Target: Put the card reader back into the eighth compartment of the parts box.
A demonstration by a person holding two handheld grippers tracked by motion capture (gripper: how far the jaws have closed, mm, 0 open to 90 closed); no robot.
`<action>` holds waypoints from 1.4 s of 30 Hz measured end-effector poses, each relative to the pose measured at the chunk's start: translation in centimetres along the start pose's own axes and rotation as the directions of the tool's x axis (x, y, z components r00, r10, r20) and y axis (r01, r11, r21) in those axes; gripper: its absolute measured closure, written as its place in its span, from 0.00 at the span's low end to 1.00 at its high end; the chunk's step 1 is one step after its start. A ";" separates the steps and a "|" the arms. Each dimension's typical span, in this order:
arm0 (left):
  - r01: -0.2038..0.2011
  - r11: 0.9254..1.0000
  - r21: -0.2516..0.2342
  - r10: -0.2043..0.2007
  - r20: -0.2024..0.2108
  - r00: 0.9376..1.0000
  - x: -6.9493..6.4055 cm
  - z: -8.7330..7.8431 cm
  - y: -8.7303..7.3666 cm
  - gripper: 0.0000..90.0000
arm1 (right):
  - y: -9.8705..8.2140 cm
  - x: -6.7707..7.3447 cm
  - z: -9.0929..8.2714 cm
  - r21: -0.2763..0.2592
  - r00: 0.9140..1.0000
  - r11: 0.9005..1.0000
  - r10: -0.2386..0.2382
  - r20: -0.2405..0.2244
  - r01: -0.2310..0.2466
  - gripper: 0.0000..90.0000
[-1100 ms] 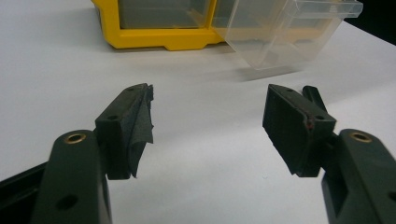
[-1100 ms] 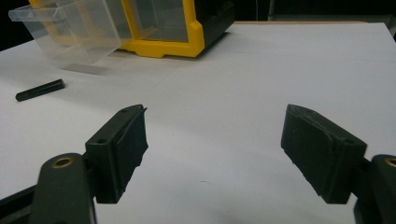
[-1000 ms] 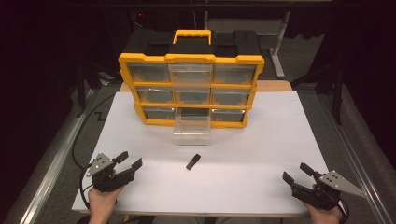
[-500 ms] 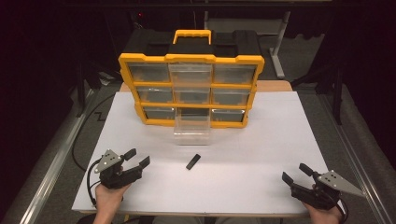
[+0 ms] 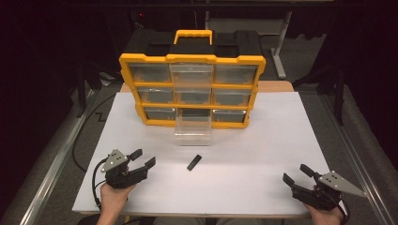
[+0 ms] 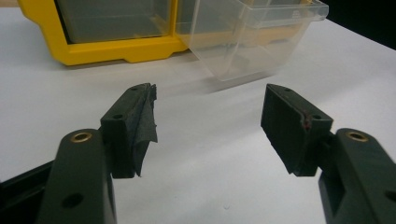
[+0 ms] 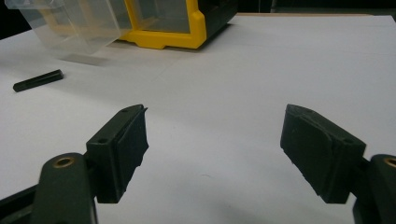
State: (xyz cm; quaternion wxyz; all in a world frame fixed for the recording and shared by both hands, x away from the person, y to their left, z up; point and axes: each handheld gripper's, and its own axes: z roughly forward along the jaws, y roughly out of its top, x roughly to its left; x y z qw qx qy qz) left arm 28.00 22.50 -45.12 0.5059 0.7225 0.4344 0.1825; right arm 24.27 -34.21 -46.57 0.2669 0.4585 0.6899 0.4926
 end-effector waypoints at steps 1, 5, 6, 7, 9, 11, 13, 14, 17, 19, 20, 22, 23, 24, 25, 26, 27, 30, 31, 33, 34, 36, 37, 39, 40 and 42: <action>-0.001 1.000 -0.002 0.001 0.002 1.000 -0.1 0.1 0.0 0.40 | 0.0 0.0 0.0 0.000 1.000 1.000 0.000 -0.001 0.000 0.26; 0.000 1.000 0.008 0.000 0.012 1.000 -0.3 0.3 0.2 0.40 | 0.0 0.0 0.0 0.001 1.000 1.000 0.001 -0.001 -0.001 0.26; -0.001 1.000 0.008 0.001 0.014 1.000 -0.4 0.4 0.2 0.40 | 0.0 0.0 0.0 0.001 1.000 1.000 0.000 -0.001 0.000 0.26; -0.003 1.000 0.012 0.002 0.016 1.000 -0.4 0.4 0.3 0.40 | 0.0 0.0 0.0 0.001 1.000 1.000 0.000 -0.002 0.000 0.26; -0.005 1.000 0.018 0.005 0.020 1.000 -0.5 0.6 0.3 0.40 | 0.0 0.0 0.0 0.001 1.000 1.000 0.000 -0.002 0.000 0.26; -0.007 1.000 0.020 0.007 0.024 1.000 -0.7 0.7 0.4 0.40 | 0.0 0.0 0.0 0.001 1.000 1.000 0.000 -0.003 0.000 0.26; -0.008 1.000 0.023 0.007 0.028 1.000 -0.8 0.9 0.5 0.40 | 0.0 0.0 0.0 0.002 1.000 1.000 0.001 -0.004 -0.001 0.26; -0.006 1.000 0.027 0.006 0.030 1.000 -0.9 1.0 0.5 0.40 | 0.0 0.0 0.0 0.002 1.000 1.000 0.000 -0.004 0.000 0.26; -0.013 0.999 0.043 0.012 0.034 0.999 -1.2 1.3 0.7 0.38 | 0.0 0.0 0.0 0.002 1.000 1.000 0.001 -0.005 -0.001 0.26; -0.022 0.998 0.053 0.020 0.038 0.999 -1.4 1.5 0.8 0.38 | 0.0 0.0 0.0 0.002 1.000 1.000 0.001 -0.004 -0.001 0.26; -0.025 0.998 0.057 0.023 0.040 0.999 -1.5 1.7 0.8 0.38 | 0.0 0.0 0.0 0.004 1.000 1.000 0.001 -0.004 -0.001 0.26; -0.025 0.998 0.065 0.022 0.047 0.999 -1.6 1.9 0.9 0.38 | 0.0 0.0 0.0 0.003 1.000 1.000 0.000 -0.005 0.000 0.26; -0.026 0.998 0.065 0.023 0.049 0.999 -1.7 2.0 0.9 0.38 | 0.0 0.0 0.0 0.003 1.000 1.000 0.000 -0.005 0.000 0.26; -0.029 0.997 0.068 0.025 0.052 0.998 -1.7 2.1 1.0 0.38 | 0.0 0.0 0.0 0.003 1.000 1.000 0.001 -0.005 -0.001 0.26; -0.030 0.997 0.068 0.026 0.054 0.998 -1.8 2.2 1.0 0.38 | 0.0 0.0 0.0 0.003 1.000 1.000 0.001 -0.005 -0.001 0.26; -0.032 0.997 0.068 0.029 0.056 0.998 -1.9 2.2 1.0 0.38 | 0.0 0.0 0.0 0.003 1.000 1.000 0.001 -0.005 -0.001 0.26; -0.038 0.997 0.070 0.034 0.059 0.998 -2.0 2.3 1.1 0.38 | 0.0 0.0 0.0 0.003 1.000 1.000 0.001 -0.006 -0.001 0.26; -0.042 0.997 0.070 0.038 0.066 0.997 -2.2 2.6 1.2 0.38 | 0.0 0.0 0.0 0.003 1.000 1.000 -0.001 -0.006 0.001 0.26; -0.045 0.997 0.070 0.040 0.066 0.997 -2.3 2.7 1.2 0.38 | 0.0 0.0 0.0 0.003 1.000 1.000 -0.001 -0.007 0.001 0.26; -0.051 0.996 0.074 0.045 0.072 0.996 -2.5 2.9 1.3 0.38 | 0.0 0.0 0.0 0.003 1.000 1.000 -0.001 -0.007 0.001 0.26; -0.054 0.996 0.075 0.049 0.075 0.996 -2.6 3.0 1.4 0.38 | 0.0 0.0 0.0 0.003 1.000 1.000 -0.001 -0.007 0.001 0.26; -0.064 0.995 0.077 0.058 0.081 0.995 -2.9 3.3 1.6 0.38 | 0.0 0.0 0.0 0.002 1.000 1.000 -0.001 -0.007 0.001 0.26; -0.066 0.995 0.078 0.059 0.083 0.995 -3.0 3.4 1.7 0.38 | 0.0 0.0 0.0 0.002 1.000 1.000 0.001 -0.007 -0.001 0.26; -0.074 0.994 0.079 0.067 0.089 0.994 -3.4 3.7 1.9 0.38 | 0.0 0.0 0.0 0.001 1.000 1.000 0.001 -0.007 -0.001 0.26; -0.079 0.994 0.080 0.072 0.092 0.993 -3.6 3.8 2.0 0.38 | 0.0 0.0 0.0 0.000 1.000 1.000 0.000 -0.008 0.000 0.26; -0.089 0.993 0.079 0.081 0.100 0.992 -3.9 4.1 2.2 0.38 | 0.0 0.0 0.0 0.001 1.000 1.000 0.000 -0.008 0.000 0.26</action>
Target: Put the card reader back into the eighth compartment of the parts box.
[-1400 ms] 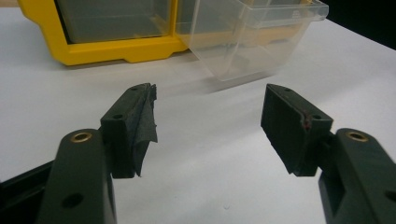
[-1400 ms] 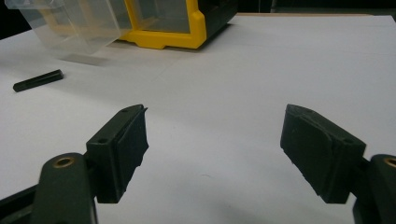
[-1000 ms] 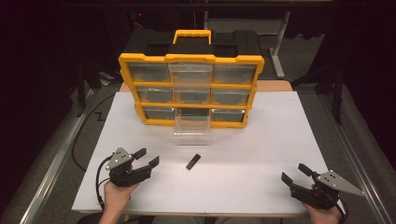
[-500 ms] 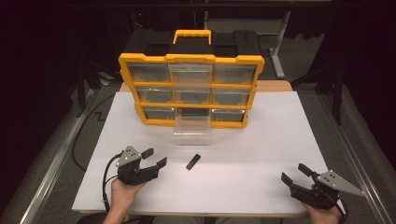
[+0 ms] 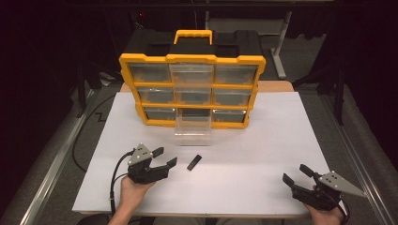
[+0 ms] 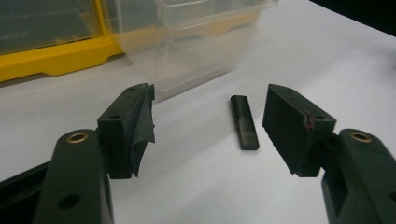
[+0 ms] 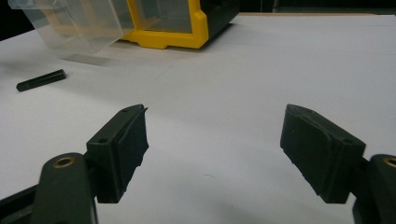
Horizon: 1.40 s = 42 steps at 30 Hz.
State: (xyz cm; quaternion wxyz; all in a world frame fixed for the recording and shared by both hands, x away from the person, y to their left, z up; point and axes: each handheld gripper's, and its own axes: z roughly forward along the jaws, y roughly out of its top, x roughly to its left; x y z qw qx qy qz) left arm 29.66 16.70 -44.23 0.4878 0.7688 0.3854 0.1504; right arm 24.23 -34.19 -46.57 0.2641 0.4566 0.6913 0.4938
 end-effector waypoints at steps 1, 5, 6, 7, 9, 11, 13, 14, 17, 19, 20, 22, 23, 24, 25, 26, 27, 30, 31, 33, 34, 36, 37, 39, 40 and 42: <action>-0.005 1.000 0.002 0.005 0.003 1.000 -0.2 0.2 0.1 0.38 | 0.0 0.0 0.0 -0.001 1.000 1.000 -0.001 -0.001 0.001 0.26; -0.016 1.000 0.009 0.016 0.019 1.000 -0.6 0.8 0.5 0.39 | 0.0 0.0 0.0 0.000 1.000 1.000 0.001 -0.003 -0.001 0.26; -0.019 1.000 0.010 0.019 0.022 1.000 -0.7 1.0 0.6 0.39 | 0.0 0.0 0.0 -0.001 1.000 1.000 0.000 -0.005 0.000 0.26; -0.024 1.000 0.013 0.024 0.024 0.999 -0.8 1.1 0.7 0.39 | 0.0 0.0 0.0 -0.001 1.000 1.000 0.000 -0.005 0.000 0.26; -0.028 0.999 0.018 0.027 0.033 0.999 -1.1 1.4 0.9 0.39 | 0.0 0.0 0.0 -0.003 1.000 1.000 -0.003 -0.004 0.003 0.26; -0.036 0.999 0.017 0.035 0.038 0.999 -1.4 1.7 1.0 0.39 | 0.0 0.0 0.0 -0.003 1.000 1.000 -0.004 -0.005 0.004 0.26; -0.045 0.999 0.024 0.044 0.042 0.998 -1.6 1.9 1.2 0.39 | 0.0 0.0 0.0 -0.003 1.000 1.000 -0.004 -0.006 0.004 0.26; -0.043 0.999 0.023 0.042 0.045 0.998 -1.7 2.0 1.3 0.39 | 0.0 0.0 0.0 -0.002 1.000 1.000 -0.005 -0.007 0.005 0.26; -0.048 0.999 0.019 0.047 0.051 0.998 -2.0 2.3 1.6 0.40 | 0.0 0.0 0.0 -0.003 1.000 1.000 -0.004 -0.009 0.004 0.26; -0.051 0.998 0.023 0.050 0.057 0.997 -2.1 2.5 1.7 0.40 | 0.0 0.0 0.0 -0.003 1.000 1.000 -0.004 -0.011 0.004 0.26; -0.048 0.999 0.025 0.046 0.059 0.997 -2.2 2.6 1.8 0.40 | 0.0 0.0 0.0 -0.003 1.000 1.000 -0.006 -0.011 0.006 0.26; -0.044 0.998 0.033 0.042 0.061 0.997 -2.3 2.9 1.9 0.40 | 0.0 0.0 0.0 -0.003 1.000 1.000 -0.008 -0.012 0.007 0.26; -0.048 0.998 0.040 0.046 0.060 0.997 -2.3 3.0 1.9 0.41 | 0.0 0.0 0.0 -0.002 1.000 1.000 -0.006 -0.013 0.006 0.26; -0.047 0.998 0.046 0.045 0.059 0.997 -2.3 3.1 2.0 0.41 | 0.0 0.1 0.0 -0.001 1.000 1.000 -0.006 -0.013 0.005 0.26; -0.050 0.997 0.054 0.047 0.058 0.997 -2.4 3.2 2.1 0.41 | 0.1 0.0 0.0 -0.002 1.000 1.000 -0.007 -0.013 0.007 0.26; -0.051 0.997 0.061 0.048 0.057 0.997 -2.4 3.3 2.2 0.41 | 0.1 0.0 0.0 -0.002 1.000 1.000 -0.008 -0.014 0.008 0.26; -0.048 0.996 0.069 0.044 0.057 0.997 -2.5 3.4 2.3 0.41 | 0.1 0.1 0.0 -0.001 1.000 1.000 -0.006 -0.015 0.006 0.26; -0.036 0.994 0.107 0.030 0.061 0.998 -2.6 3.6 2.7 0.41 | 0.1 0.1 0.0 -0.002 1.000 1.000 -0.008 -0.015 0.008 0.26; -0.034 0.992 0.119 0.027 0.058 0.998 -2.7 3.7 2.9 0.41 | 0.1 0.1 0.0 -0.002 1.000 1.000 -0.006 -0.016 0.006 0.26; -0.037 0.989 0.145 0.030 0.052 0.998 -2.8 3.7 3.2 0.43 | 0.1 0.1 0.0 -0.002 1.000 1.000 -0.007 -0.017 0.007 0.26; -0.038 0.987 0.158 0.031 0.046 0.998 -2.9 3.8 3.3 0.43 | 0.1 0.1 0.0 -0.003 1.000 1.000 -0.008 -0.018 0.008 0.26; -0.039 0.980 0.193 0.032 0.040 0.999 -3.0 3.9 3.6 0.46 | 0.1 0.1 0.0 -0.002 1.000 1.000 -0.006 -0.018 0.006 0.26; -0.045 0.977 0.210 0.037 0.042 0.998 -3.0 4.0 3.7 0.46 | 0.1 0.1 0.0 -0.002 1.000 1.000 -0.006 -0.018 0.006 0.26; -0.047 0.972 0.228 0.037 0.049 0.998 -2.9 4.1 3.9 0.47 | 0.1 0.0 0.0 -0.002 1.000 1.000 -0.007 -0.018 0.007 0.26; -0.049 0.969 0.240 0.039 0.048 0.998 -2.9 4.1 4.0 0.48 | 0.1 0.1 0.0 -0.001 1.000 1.000 -0.005 -0.019 0.005 0.26; -0.047 0.964 0.261 0.036 0.044 0.998 -3.0 4.3 4.2 0.48 | 0.1 0.1 0.0 -0.002 1.000 1.000 -0.008 -0.020 0.008 0.26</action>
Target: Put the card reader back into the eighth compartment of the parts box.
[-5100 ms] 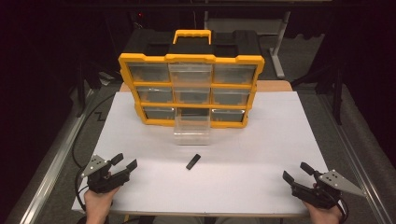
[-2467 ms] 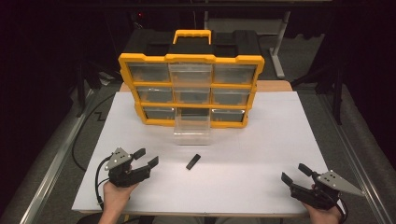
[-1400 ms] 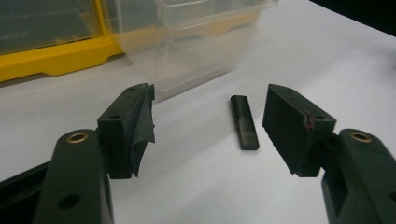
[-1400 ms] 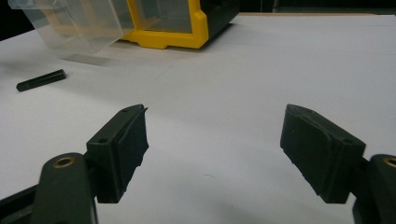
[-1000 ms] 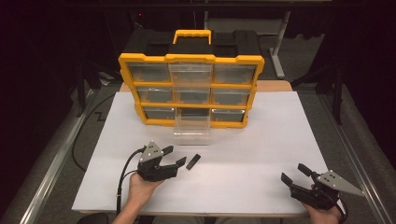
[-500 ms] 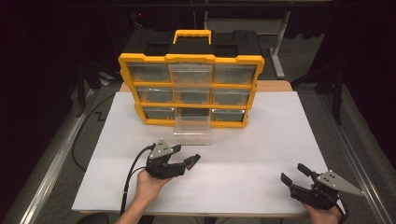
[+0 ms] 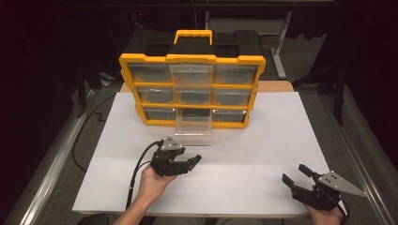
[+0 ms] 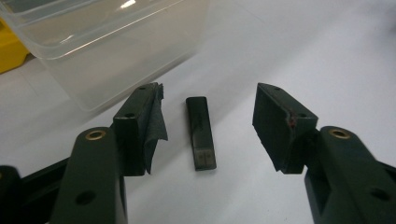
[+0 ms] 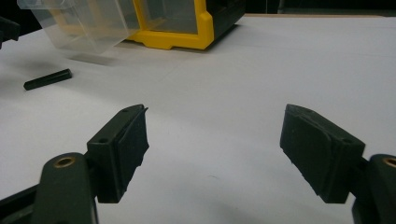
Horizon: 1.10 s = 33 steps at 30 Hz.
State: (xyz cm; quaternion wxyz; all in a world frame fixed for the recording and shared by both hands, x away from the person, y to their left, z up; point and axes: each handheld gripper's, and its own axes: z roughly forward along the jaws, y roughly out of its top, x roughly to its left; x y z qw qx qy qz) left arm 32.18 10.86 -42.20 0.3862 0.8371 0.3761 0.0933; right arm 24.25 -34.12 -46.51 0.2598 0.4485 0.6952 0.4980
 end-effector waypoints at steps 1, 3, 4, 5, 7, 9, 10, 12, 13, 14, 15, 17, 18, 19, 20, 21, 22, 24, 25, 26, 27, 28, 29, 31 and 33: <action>0.004 1.000 0.010 -0.004 0.002 1.000 0.0 0.1 0.1 0.48 | 0.0 0.0 0.0 0.001 1.000 1.000 -0.001 -0.002 0.001 0.26; 0.012 0.999 0.037 -0.012 0.004 1.000 -0.1 0.3 0.3 0.48 | 0.0 0.0 0.0 0.000 1.000 1.000 -0.001 -0.002 0.001 0.26; 0.014 0.998 0.055 -0.014 0.002 1.000 -0.1 0.4 0.5 0.48 | 0.0 0.0 0.0 0.000 1.000 1.000 -0.002 -0.003 0.002 0.26; 0.014 0.997 0.072 -0.014 -0.001 1.000 -0.1 0.5 0.6 0.48 | 0.0 0.1 0.0 0.000 1.000 1.000 -0.003 -0.004 0.003 0.26; 0.007 0.994 0.105 -0.007 -0.005 1.000 -0.2 0.8 0.9 0.48 | 0.0 0.0 0.0 0.002 1.000 1.000 -0.003 -0.007 0.003 0.26; -0.004 0.991 0.136 0.006 -0.011 1.000 -0.3 1.0 1.2 0.48 | 0.0 0.0 0.0 0.004 1.000 1.000 0.000 -0.008 0.000 0.26; -0.009 0.988 0.153 0.010 -0.008 1.000 -0.3 1.1 1.4 0.48 | 0.0 0.0 0.0 0.002 1.000 1.000 0.005 -0.007 -0.005 0.26; -0.006 0.986 0.168 0.008 -0.011 1.000 -0.4 1.4 1.6 0.48 | 0.0 0.0 0.0 0.001 1.000 1.000 0.003 -0.007 -0.003 0.26; -0.010 0.983 0.184 0.013 -0.015 1.000 -0.4 1.6 1.7 0.48 | 0.0 -0.1 0.0 0.002 1.000 1.000 0.003 -0.007 -0.003 0.26; -0.012 0.980 0.197 0.015 -0.016 1.000 -0.4 1.8 1.8 0.48 | 0.0 -0.1 0.0 0.001 1.000 1.000 0.003 -0.008 -0.003 0.26; -0.015 0.977 0.212 0.019 -0.016 1.000 -0.4 2.0 1.9 0.48 | 0.0 -0.1 0.0 0.002 1.000 1.000 0.003 -0.008 -0.003 0.26; -0.014 0.973 0.230 0.018 -0.013 1.000 -0.4 2.4 2.0 0.48 | 0.0 -0.1 0.0 0.003 1.000 1.000 0.004 -0.008 -0.004 0.26; -0.014 0.971 0.240 0.018 -0.012 1.000 -0.4 2.6 2.1 0.48 | 0.0 -0.1 0.0 0.004 1.000 1.000 0.004 -0.009 -0.004 0.26; -0.016 0.968 0.252 0.021 -0.014 1.000 -0.4 2.8 2.1 0.49 | 0.0 -0.1 0.0 0.005 1.000 1.000 0.006 -0.009 -0.006 0.26; -0.015 0.965 0.263 0.020 -0.015 1.000 -0.4 3.0 2.1 0.50 | 0.0 -0.1 0.0 0.005 1.000 1.000 0.006 -0.009 -0.005 0.26; -0.015 0.961 0.274 0.020 -0.017 1.000 -0.4 3.2 2.1 0.51 | 0.0 -0.1 0.0 0.004 1.000 1.000 0.005 -0.009 -0.005 0.26; -0.013 0.959 0.284 0.019 -0.018 1.000 -0.4 3.3 2.1 0.52 | 0.0 -0.1 0.1 0.005 1.000 1.000 0.004 -0.009 -0.004 0.26; -0.013 0.954 0.300 0.020 -0.020 1.000 -0.3 3.7 2.0 0.53 | 0.0 -0.1 0.1 0.007 1.000 1.000 0.003 -0.009 -0.003 0.26; -0.013 0.952 0.307 0.021 -0.023 1.000 -0.3 3.9 2.0 0.54 | 0.0 -0.1 0.1 0.007 1.000 1.000 0.002 -0.009 -0.002 0.26; -0.013 0.949 0.314 0.021 -0.024 1.000 -0.3 4.0 2.0 0.55 | 0.0 -0.1 0.1 0.007 1.000 1.000 0.003 -0.009 -0.003 0.26; -0.013 0.948 0.319 0.022 -0.023 0.999 -0.3 4.2 2.0 0.56 | 0.0 -0.1 0.1 0.007 1.000 1.000 0.003 -0.009 -0.003 0.26; -0.013 0.947 0.321 0.020 -0.020 1.000 -0.3 4.3 2.0 0.57 | 0.0 -0.1 0.0 0.008 1.000 1.000 0.003 -0.010 -0.003 0.26; -0.016 0.946 0.325 0.023 -0.020 1.000 -0.2 4.4 1.9 0.59 | 0.0 -0.1 0.0 0.008 1.000 1.000 0.002 -0.010 -0.002 0.26; -0.018 0.943 0.332 0.026 -0.019 0.999 -0.3 4.7 1.9 0.63 | 0.0 -0.1 0.0 0.007 1.000 1.000 0.002 -0.011 -0.002 0.26; -0.024 0.940 0.341 0.033 -0.020 0.999 -0.3 4.9 1.8 0.66 | 0.0 -0.1 0.0 0.008 1.000 1.000 0.003 -0.011 -0.003 0.26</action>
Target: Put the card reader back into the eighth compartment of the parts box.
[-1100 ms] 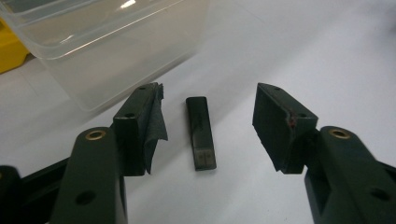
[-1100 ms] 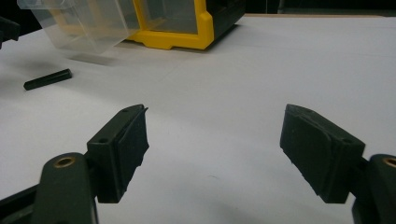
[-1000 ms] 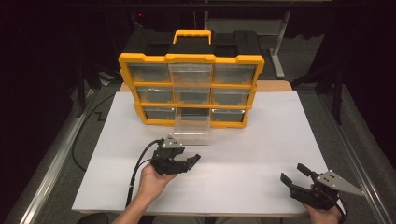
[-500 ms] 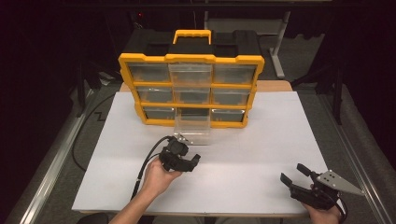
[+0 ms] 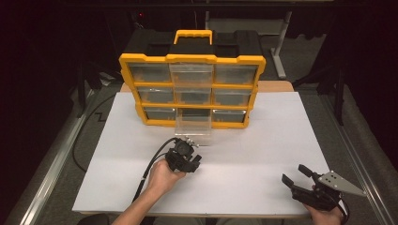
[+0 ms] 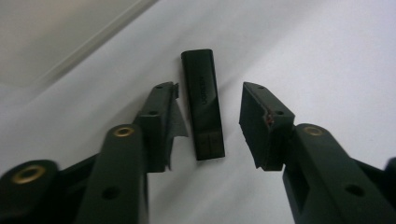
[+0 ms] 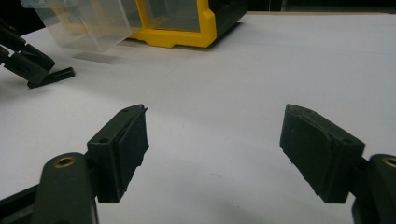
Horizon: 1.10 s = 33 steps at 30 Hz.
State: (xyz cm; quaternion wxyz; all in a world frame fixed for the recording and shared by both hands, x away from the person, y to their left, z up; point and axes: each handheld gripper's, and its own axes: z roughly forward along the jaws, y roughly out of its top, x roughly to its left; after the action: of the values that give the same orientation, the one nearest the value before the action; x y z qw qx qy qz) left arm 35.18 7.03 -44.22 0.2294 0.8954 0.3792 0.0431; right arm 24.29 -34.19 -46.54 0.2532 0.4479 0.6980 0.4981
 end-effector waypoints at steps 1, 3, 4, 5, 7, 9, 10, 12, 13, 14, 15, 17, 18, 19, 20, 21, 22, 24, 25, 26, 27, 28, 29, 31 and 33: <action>-0.002 1.000 0.002 0.002 -0.002 1.000 0.0 0.1 0.0 0.67 | 0.0 0.0 0.0 0.000 1.000 1.000 -0.001 0.000 0.001 0.26; -0.006 1.000 0.007 0.006 -0.004 1.000 -0.1 0.4 0.0 0.70 | 0.0 0.0 0.0 0.002 1.000 1.000 -0.003 0.000 0.003 0.26; -0.008 1.000 0.010 0.008 -0.005 1.000 -0.1 0.5 0.0 0.71 | 0.0 0.0 0.0 0.003 1.000 1.000 -0.004 -0.001 0.004 0.26; -0.013 1.000 0.010 0.013 -0.014 1.000 -0.2 0.5 0.0 0.72 | 0.0 0.0 0.1 0.004 1.000 1.000 -0.005 -0.006 0.005 0.26; -0.021 1.000 0.008 0.022 -0.028 0.999 -0.3 0.5 0.0 0.75 | 0.0 0.0 0.1 0.006 1.000 1.000 -0.003 -0.005 0.003 0.26; -0.023 1.000 0.004 0.024 -0.033 0.999 -0.2 0.5 -0.1 0.79 | 0.0 0.0 0.1 0.004 1.000 1.000 -0.004 -0.003 0.004 0.26; -0.024 1.000 0.003 0.024 -0.035 0.999 -0.2 0.5 -0.1 0.80 | 0.0 0.0 0.1 0.006 1.000 1.000 -0.005 -0.004 0.005 0.26; -0.027 1.000 0.002 0.027 -0.033 0.999 -0.2 0.5 -0.1 0.81 | 0.0 0.0 0.1 0.007 1.000 1.000 -0.006 -0.006 0.006 0.26; -0.028 1.000 0.002 0.028 -0.033 0.999 -0.2 0.5 -0.1 0.81 | 0.0 0.0 0.1 0.008 1.000 1.000 -0.007 -0.006 0.007 0.26; -0.028 1.000 0.002 0.029 -0.032 0.999 -0.2 0.5 -0.1 0.81 | 0.0 0.0 0.1 0.008 1.000 1.000 -0.007 -0.006 0.007 0.26; -0.029 1.000 0.002 0.029 -0.031 0.999 -0.1 0.5 -0.1 0.81 | 0.0 0.0 0.1 0.008 1.000 1.000 -0.006 -0.006 0.007 0.26; -0.031 1.000 -0.001 0.031 -0.028 0.999 -0.1 0.4 -0.2 0.81 | 0.0 0.0 0.1 0.007 1.000 1.000 -0.004 -0.005 0.004 0.26; -0.031 1.000 -0.005 0.031 -0.024 0.999 -0.1 0.4 -0.2 0.81 | 0.0 0.0 0.1 0.007 1.000 1.000 -0.004 -0.005 0.004 0.26; -0.034 0.999 -0.010 0.033 -0.023 0.999 -0.1 0.4 -0.2 0.81 | 0.0 0.0 0.1 0.007 1.000 1.000 -0.004 -0.005 0.004 0.26; -0.036 0.999 -0.018 0.036 -0.021 0.999 -0.2 0.3 -0.3 0.81 | 0.0 0.0 0.1 0.007 1.000 1.000 -0.004 -0.005 0.004 0.26; -0.040 0.999 -0.022 0.040 -0.020 0.999 -0.2 0.2 -0.3 0.81 | 0.0 0.0 0.1 0.006 1.000 1.000 -0.004 -0.005 0.004 0.26; -0.044 0.999 -0.030 0.044 -0.019 0.999 -0.2 0.1 -0.3 0.81 | 0.0 0.0 0.1 0.007 1.000 1.000 -0.004 -0.006 0.004 0.26; -0.050 0.998 -0.043 0.049 -0.017 0.999 -0.1 -0.1 -0.4 0.81 | 0.0 0.0 0.1 0.008 1.000 1.000 -0.004 -0.006 0.004 0.26; -0.050 0.998 -0.050 0.049 -0.014 0.999 -0.1 -0.3 -0.5 0.81 | 0.0 0.0 0.1 0.008 1.000 1.000 -0.005 -0.006 0.005 0.26; -0.050 0.997 -0.056 0.049 -0.011 0.999 -0.1 -0.5 -0.5 0.81 | 0.0 0.0 0.1 0.008 1.000 1.000 -0.006 -0.005 0.006 0.26; -0.050 0.997 -0.064 0.049 -0.009 0.999 -0.1 -0.7 -0.6 0.81 | 0.0 0.0 0.1 0.008 1.000 1.000 -0.006 -0.006 0.006 0.26; -0.048 0.996 -0.071 0.048 -0.004 0.999 -0.1 -0.8 -0.7 0.81 | 0.0 0.0 0.1 0.008 1.000 1.000 -0.005 -0.006 0.005 0.26; -0.050 0.996 -0.076 0.050 0.002 0.999 -0.1 -1.0 -0.8 0.81 | 0.0 0.0 0.1 0.009 1.000 1.000 -0.004 -0.006 0.004 0.26; -0.051 0.995 -0.089 0.052 0.009 0.999 -0.2 -1.5 -0.9 0.81 | 0.0 0.0 0.1 0.009 1.000 1.000 -0.006 -0.005 0.006 0.26; -0.053 0.994 -0.099 0.055 0.013 0.998 -0.2 -1.9 -1.0 0.81 | 0.0 0.0 0.1 0.010 1.000 1.000 -0.006 -0.004 0.006 0.26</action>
State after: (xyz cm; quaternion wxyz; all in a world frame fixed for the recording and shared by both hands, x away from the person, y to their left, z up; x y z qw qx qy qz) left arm 33.87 8.18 -42.97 0.2751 0.8932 0.3505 0.0609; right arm 24.39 -34.10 -46.62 0.2510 0.4460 0.7025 0.4946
